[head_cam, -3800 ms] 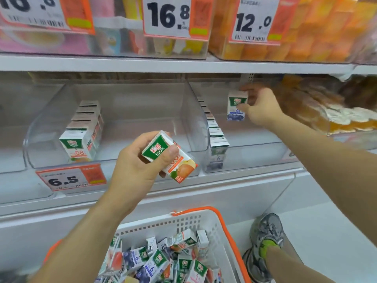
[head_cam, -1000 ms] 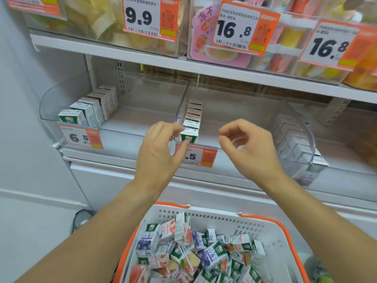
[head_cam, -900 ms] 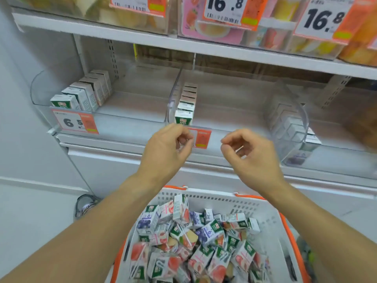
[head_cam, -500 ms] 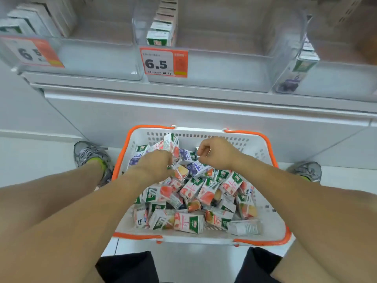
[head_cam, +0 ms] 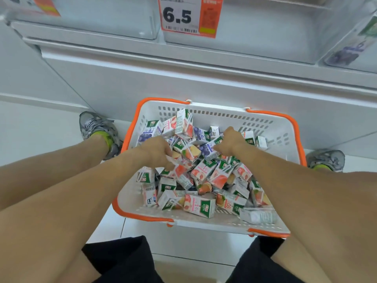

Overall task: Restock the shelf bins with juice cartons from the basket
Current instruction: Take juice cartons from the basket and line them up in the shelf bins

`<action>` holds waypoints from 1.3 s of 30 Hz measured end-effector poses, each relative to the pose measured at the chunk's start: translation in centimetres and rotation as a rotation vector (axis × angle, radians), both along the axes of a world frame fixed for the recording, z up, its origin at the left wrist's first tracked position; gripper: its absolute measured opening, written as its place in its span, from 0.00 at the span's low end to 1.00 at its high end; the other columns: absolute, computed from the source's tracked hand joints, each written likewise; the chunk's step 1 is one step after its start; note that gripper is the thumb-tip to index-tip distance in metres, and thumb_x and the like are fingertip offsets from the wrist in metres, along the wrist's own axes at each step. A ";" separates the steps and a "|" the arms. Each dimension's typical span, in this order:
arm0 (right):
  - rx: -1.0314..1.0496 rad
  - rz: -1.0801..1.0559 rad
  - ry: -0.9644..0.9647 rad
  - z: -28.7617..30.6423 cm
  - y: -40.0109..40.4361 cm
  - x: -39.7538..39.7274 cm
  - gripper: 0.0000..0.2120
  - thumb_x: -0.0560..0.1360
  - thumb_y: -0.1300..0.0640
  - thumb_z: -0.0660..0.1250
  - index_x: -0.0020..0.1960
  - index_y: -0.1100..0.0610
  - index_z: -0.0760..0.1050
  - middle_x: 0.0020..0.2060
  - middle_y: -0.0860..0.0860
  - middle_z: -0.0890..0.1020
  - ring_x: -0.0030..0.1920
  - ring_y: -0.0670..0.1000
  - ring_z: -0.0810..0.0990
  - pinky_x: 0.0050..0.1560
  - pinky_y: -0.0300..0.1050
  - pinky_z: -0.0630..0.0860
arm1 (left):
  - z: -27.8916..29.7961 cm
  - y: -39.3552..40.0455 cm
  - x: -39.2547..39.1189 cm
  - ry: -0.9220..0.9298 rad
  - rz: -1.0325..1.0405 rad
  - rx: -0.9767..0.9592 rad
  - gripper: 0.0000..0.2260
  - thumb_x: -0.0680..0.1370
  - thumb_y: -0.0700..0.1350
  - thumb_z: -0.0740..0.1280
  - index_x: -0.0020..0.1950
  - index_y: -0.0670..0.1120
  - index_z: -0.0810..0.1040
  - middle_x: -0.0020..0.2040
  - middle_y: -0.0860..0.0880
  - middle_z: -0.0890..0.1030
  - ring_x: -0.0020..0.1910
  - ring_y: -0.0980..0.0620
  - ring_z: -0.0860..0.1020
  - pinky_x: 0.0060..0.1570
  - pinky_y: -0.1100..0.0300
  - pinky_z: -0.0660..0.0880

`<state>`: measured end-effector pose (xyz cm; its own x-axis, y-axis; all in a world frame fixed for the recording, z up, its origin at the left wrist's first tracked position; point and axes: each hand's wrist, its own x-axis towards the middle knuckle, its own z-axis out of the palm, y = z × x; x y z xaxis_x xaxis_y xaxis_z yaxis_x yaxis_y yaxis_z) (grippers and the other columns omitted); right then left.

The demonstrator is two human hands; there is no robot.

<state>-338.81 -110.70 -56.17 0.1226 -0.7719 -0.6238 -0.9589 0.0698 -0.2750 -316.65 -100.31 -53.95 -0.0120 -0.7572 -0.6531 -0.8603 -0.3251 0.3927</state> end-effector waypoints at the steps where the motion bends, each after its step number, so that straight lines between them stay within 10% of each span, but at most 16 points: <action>1: 0.002 0.004 0.030 -0.1 -0.1 0.0 0.18 0.76 0.54 0.72 0.56 0.63 0.69 0.49 0.57 0.77 0.44 0.54 0.78 0.35 0.40 0.71 | 0.5 -0.4 0.0 0.030 0.040 -0.029 0.19 0.70 0.48 0.78 0.58 0.44 0.82 0.43 0.56 0.77 0.37 0.56 0.75 0.32 0.68 0.69; 7: 0.127 -0.080 0.044 0.1 -0.2 -1.1 0.14 0.74 0.59 0.74 0.36 0.60 0.71 0.32 0.53 0.75 0.30 0.50 0.73 0.27 0.40 0.69 | 4.2 -1.7 -0.8 0.297 0.264 -0.085 0.16 0.70 0.41 0.79 0.56 0.45 0.82 0.34 0.51 0.69 0.24 0.59 0.73 0.26 0.68 0.72; 12: 0.220 -0.217 -0.155 0.7 0.6 -1.5 0.09 0.72 0.61 0.73 0.42 0.59 0.72 0.39 0.56 0.78 0.38 0.55 0.78 0.37 0.45 0.77 | 7.5 -2.1 -1.5 0.253 0.065 -0.147 0.13 0.71 0.46 0.77 0.54 0.53 0.82 0.35 0.53 0.70 0.29 0.60 0.72 0.33 0.69 0.70; 17: 0.000 0.094 -0.138 3.5 1.0 -0.3 0.26 0.70 0.59 0.75 0.63 0.58 0.68 0.50 0.54 0.76 0.45 0.54 0.77 0.37 0.43 0.72 | 10.2 -3.1 -1.9 0.267 0.104 -0.172 0.11 0.71 0.48 0.75 0.52 0.56 0.81 0.51 0.48 0.77 0.51 0.48 0.80 0.53 0.52 0.77; 22: -0.124 0.125 -0.345 9.8 -0.9 -1.7 0.22 0.67 0.60 0.77 0.58 0.51 0.73 0.50 0.50 0.77 0.41 0.49 0.80 0.33 0.41 0.75 | 13.6 -4.9 -1.8 0.246 0.095 -0.338 0.11 0.76 0.52 0.71 0.57 0.56 0.77 0.36 0.51 0.76 0.36 0.49 0.80 0.43 0.52 0.80; 27: -0.262 0.180 -0.497 15.0 -1.2 -5.3 0.20 0.71 0.58 0.77 0.58 0.48 0.73 0.56 0.49 0.78 0.55 0.49 0.78 0.53 0.44 0.74 | 18.0 -5.8 -4.1 0.453 0.141 -0.512 0.08 0.82 0.55 0.61 0.52 0.56 0.79 0.38 0.57 0.78 0.31 0.61 0.77 0.32 0.64 0.76; 32: -0.424 0.102 -0.631 17.7 -0.4 -9.4 0.18 0.76 0.58 0.72 0.60 0.43 0.72 0.56 0.41 0.78 0.54 0.39 0.77 0.50 0.42 0.77 | 21.1 -6.9 -8.5 0.920 0.292 -0.427 0.12 0.85 0.49 0.57 0.57 0.42 0.74 0.40 0.40 0.82 0.34 0.44 0.81 0.31 0.55 0.80; 39: -0.861 -0.172 -0.980 22.9 0.3 -15.8 0.18 0.76 0.64 0.71 0.57 0.46 0.71 0.52 0.39 0.81 0.56 0.43 0.80 0.50 0.39 0.78 | 23.2 -9.5 -12.6 1.123 0.348 -0.441 0.10 0.79 0.46 0.67 0.58 0.45 0.79 0.54 0.34 0.81 0.38 0.33 0.84 0.26 0.59 0.79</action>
